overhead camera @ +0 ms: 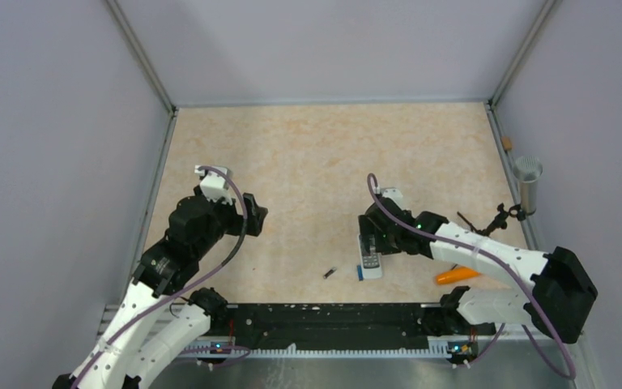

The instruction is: Load the batteries into the remote control

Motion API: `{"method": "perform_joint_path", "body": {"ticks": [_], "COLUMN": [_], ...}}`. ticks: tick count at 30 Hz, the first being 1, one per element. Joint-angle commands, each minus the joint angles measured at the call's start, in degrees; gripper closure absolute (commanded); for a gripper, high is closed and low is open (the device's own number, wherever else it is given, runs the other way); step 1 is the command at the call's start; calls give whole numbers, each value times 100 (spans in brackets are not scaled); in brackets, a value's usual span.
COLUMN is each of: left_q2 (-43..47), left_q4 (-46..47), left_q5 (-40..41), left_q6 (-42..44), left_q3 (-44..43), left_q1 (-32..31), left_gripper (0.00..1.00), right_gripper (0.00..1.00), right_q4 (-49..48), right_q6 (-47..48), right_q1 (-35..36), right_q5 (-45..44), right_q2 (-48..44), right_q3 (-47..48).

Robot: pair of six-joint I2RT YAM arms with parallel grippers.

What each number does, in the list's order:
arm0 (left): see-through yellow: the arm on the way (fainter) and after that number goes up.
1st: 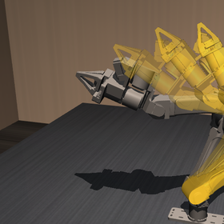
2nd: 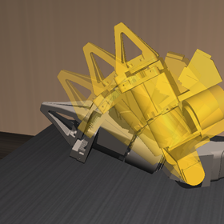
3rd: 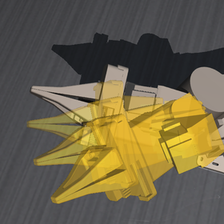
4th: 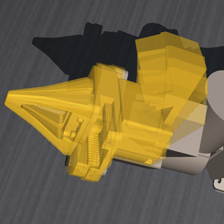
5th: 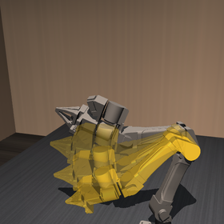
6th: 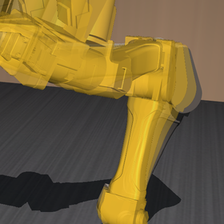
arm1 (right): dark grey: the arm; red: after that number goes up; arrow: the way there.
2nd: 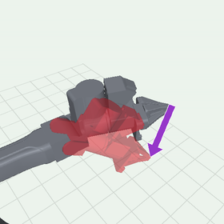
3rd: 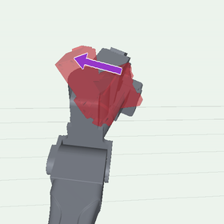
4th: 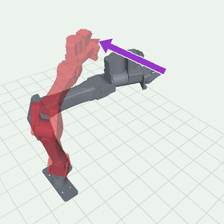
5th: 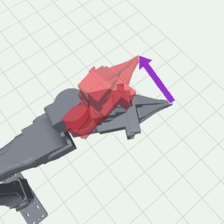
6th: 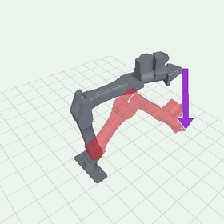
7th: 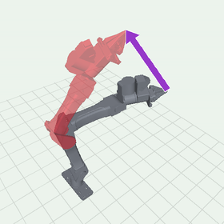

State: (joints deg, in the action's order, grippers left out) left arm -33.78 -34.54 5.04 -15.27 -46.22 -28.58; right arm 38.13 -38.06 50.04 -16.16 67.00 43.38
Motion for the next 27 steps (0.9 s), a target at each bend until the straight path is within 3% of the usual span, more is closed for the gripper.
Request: {"method": "perform_joint_path", "body": {"ticks": [1, 16, 27], "left_q2": [-10, -8, 8], "left_q4": [141, 132, 132], "left_q5": [83, 94, 94], "left_q6": [6, -11, -9], "left_q3": [19, 10, 15], "left_q1": [-14, -14, -10], "left_gripper": [1, 1, 1], "right_gripper": [12, 14, 20], "right_q4": [-676, -1080, -799], "right_q6": [-265, -440, -548], "right_q1": [19, 243, 350], "right_q5": [250, -9, -313], "right_q2": [202, 1262, 1536], "right_q3": [-72, -9, 9]}}
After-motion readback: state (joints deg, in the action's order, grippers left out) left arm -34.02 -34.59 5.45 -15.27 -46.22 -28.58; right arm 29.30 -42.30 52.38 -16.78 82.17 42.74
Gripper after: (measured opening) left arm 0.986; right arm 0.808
